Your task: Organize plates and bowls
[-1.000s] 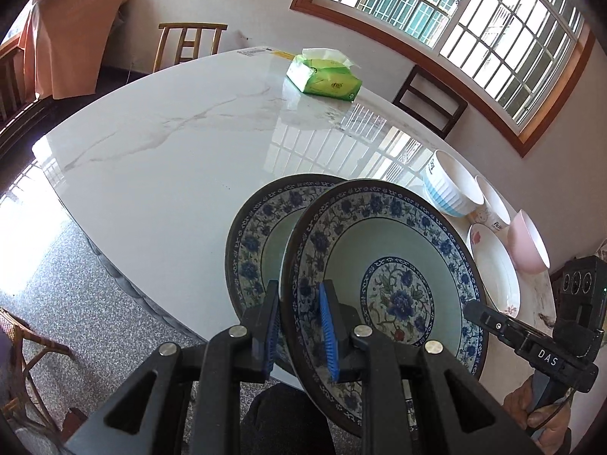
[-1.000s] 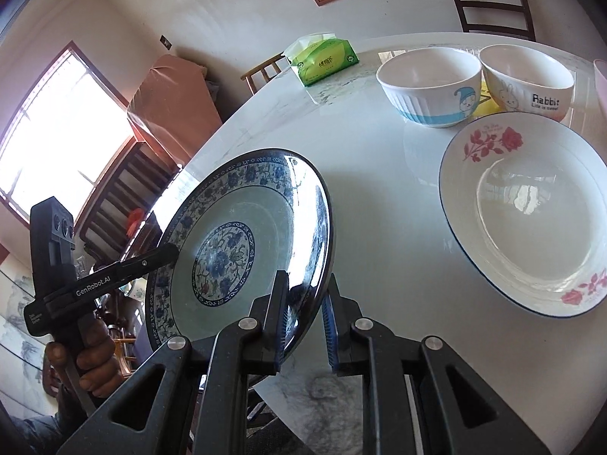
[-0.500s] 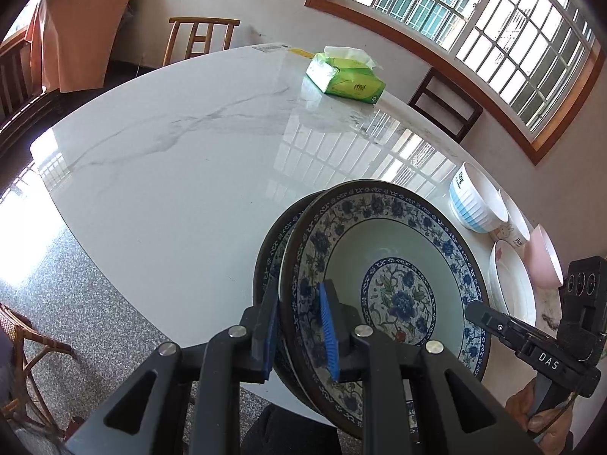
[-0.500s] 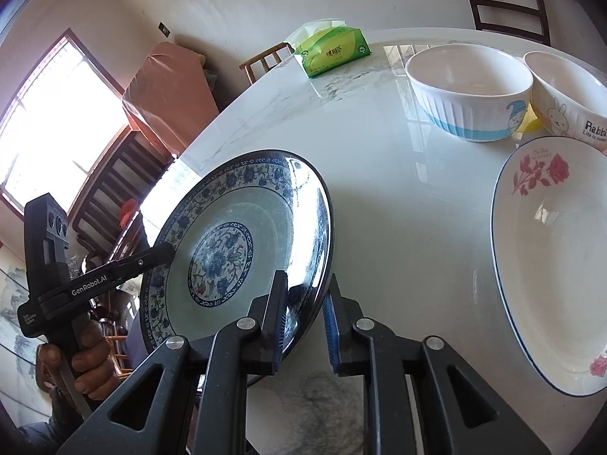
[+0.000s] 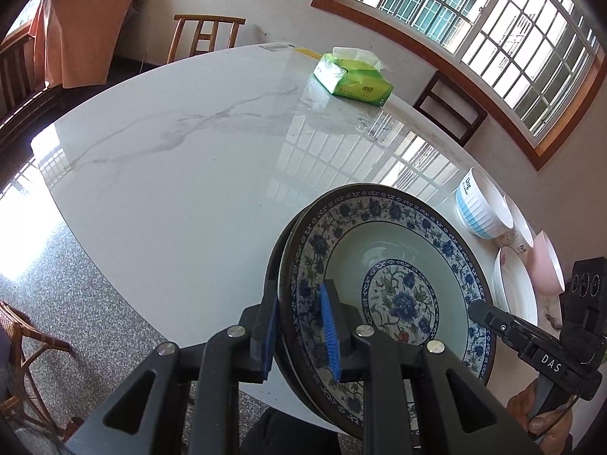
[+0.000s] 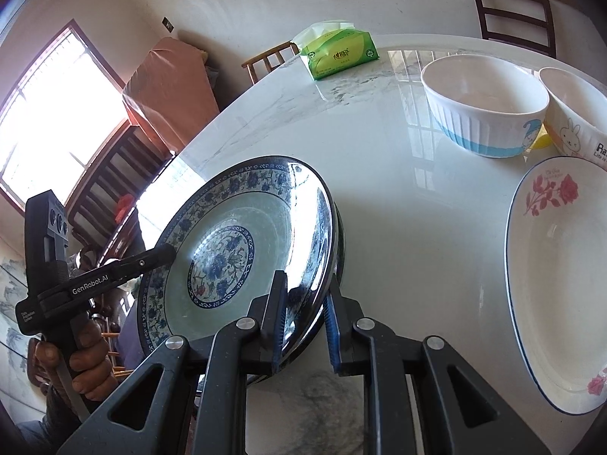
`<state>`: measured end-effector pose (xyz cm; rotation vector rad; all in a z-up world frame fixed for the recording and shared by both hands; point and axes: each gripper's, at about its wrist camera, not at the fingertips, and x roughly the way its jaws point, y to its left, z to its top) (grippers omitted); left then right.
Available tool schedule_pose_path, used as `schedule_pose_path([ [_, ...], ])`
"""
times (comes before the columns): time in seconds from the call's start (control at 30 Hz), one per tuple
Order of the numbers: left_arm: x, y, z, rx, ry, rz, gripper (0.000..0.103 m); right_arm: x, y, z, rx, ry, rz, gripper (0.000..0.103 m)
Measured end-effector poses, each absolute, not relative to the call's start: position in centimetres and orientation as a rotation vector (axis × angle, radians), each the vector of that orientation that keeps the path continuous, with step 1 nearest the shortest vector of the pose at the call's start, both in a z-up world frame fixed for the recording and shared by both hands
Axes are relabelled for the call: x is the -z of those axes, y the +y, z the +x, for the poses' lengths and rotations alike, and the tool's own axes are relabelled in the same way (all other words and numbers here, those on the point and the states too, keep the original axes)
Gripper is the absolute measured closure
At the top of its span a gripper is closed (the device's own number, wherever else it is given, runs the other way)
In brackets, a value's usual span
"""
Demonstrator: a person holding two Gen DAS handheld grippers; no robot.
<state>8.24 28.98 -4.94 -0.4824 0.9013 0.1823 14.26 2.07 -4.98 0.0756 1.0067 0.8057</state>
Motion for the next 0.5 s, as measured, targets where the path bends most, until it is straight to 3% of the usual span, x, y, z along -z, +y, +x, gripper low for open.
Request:
schedule_pose_path([
  [0.5,5.5,28.6,8.0,-0.249,0.898,-0.393,0.08,5.3,3.9,13.7,-0.797,0.952,-0.03,0.081],
])
